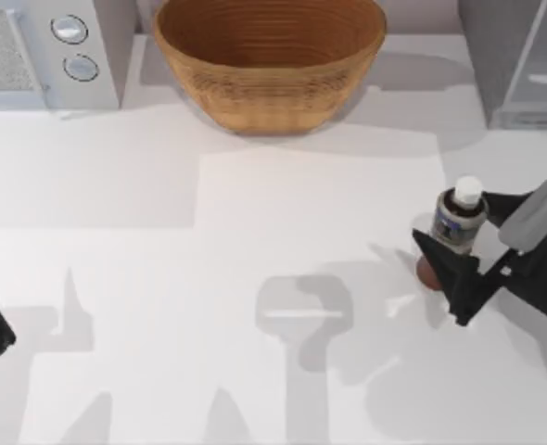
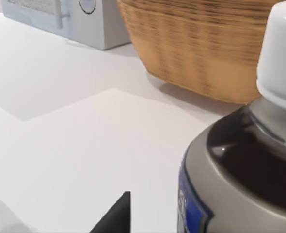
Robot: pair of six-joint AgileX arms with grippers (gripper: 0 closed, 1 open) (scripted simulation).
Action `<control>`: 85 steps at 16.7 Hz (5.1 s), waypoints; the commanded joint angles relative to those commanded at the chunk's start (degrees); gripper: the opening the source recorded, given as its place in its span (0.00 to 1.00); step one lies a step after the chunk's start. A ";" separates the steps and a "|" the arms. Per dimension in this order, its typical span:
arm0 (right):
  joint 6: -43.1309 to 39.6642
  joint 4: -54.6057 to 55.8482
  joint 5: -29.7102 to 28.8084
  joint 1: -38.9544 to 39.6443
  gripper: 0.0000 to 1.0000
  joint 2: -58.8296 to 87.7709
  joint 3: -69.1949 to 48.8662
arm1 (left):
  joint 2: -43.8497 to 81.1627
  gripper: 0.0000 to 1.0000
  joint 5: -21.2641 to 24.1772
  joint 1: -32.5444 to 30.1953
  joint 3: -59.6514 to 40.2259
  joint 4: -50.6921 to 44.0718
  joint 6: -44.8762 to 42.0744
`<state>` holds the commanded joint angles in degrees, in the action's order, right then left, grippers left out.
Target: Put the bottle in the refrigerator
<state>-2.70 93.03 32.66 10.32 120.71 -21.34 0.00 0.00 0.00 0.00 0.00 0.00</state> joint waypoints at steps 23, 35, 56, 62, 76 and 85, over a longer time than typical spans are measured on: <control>-1.24 -6.98 7.08 -7.16 0.01 -6.02 -0.06 | 0.00 1.00 0.00 0.00 0.00 0.00 0.00; -4.28 -22.64 23.39 -23.38 0.01 -19.39 -0.43 | 0.00 1.00 0.00 0.00 0.00 0.00 0.00; 0.13 -65.45 -9.55 -15.51 0.01 -85.36 13.44 | 0.00 1.00 0.00 0.00 0.00 0.00 0.00; 1.90 -85.97 -26.58 -12.12 0.01 -113.63 15.46 | 0.00 1.00 0.00 0.00 0.00 0.00 0.00; 2.95 -88.72 -31.47 -11.29 0.01 -114.47 17.63 | 0.00 1.00 0.00 0.00 0.00 0.00 0.00; 3.42 -64.52 -26.16 -17.45 0.01 -70.33 -3.48 | 0.00 1.00 0.00 0.00 0.00 0.00 0.00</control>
<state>0.72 28.51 6.50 -7.13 50.38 -24.82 0.00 0.00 0.00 0.00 0.00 0.00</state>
